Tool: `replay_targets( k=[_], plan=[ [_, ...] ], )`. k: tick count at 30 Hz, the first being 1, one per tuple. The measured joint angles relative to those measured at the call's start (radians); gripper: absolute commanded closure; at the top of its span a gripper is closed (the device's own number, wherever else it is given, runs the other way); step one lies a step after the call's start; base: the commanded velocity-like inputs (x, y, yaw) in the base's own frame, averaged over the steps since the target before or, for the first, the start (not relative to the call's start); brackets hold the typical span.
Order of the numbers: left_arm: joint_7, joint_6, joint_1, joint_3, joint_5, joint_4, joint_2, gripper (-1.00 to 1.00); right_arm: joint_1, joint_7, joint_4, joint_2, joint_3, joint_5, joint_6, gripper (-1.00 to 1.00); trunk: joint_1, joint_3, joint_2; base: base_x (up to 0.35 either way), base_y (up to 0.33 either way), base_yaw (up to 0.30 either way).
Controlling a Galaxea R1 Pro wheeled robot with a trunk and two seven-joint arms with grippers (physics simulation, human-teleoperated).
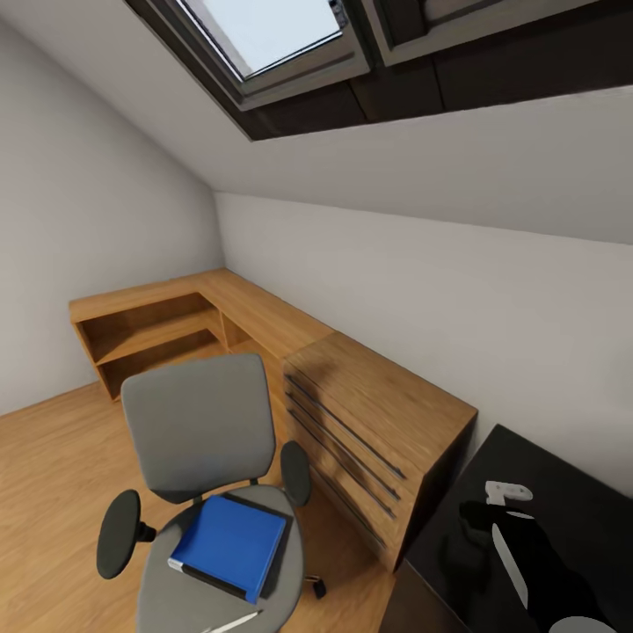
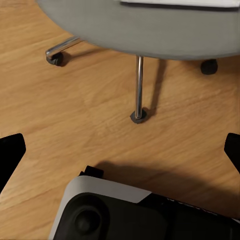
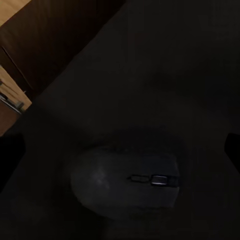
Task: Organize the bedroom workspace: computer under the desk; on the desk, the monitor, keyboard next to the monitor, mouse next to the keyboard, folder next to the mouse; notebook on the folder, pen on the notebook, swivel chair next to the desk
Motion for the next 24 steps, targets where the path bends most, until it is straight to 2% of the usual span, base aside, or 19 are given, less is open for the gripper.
replay_targets(
  k=[17, 24],
  plan=[
    [0.000, 0.000, 0.000, 0.000, -0.001, 0.000, -0.001, -1.00, 0.000, 0.000, 0.000, -0.001, -0.001, 0.001, 0.001, -1.00, 0.000, 0.000, 0.000, 0.012, 0.000, 0.000],
    [0.001, 0.000, 0.000, 0.000, -0.001, 0.000, -0.002, -1.00, 0.000, 0.000, 0.000, -0.002, -0.001, 0.001, 0.001, -1.00, 0.027, -0.022, -0.049, 0.000, 0.000, 0.000]
  ],
)
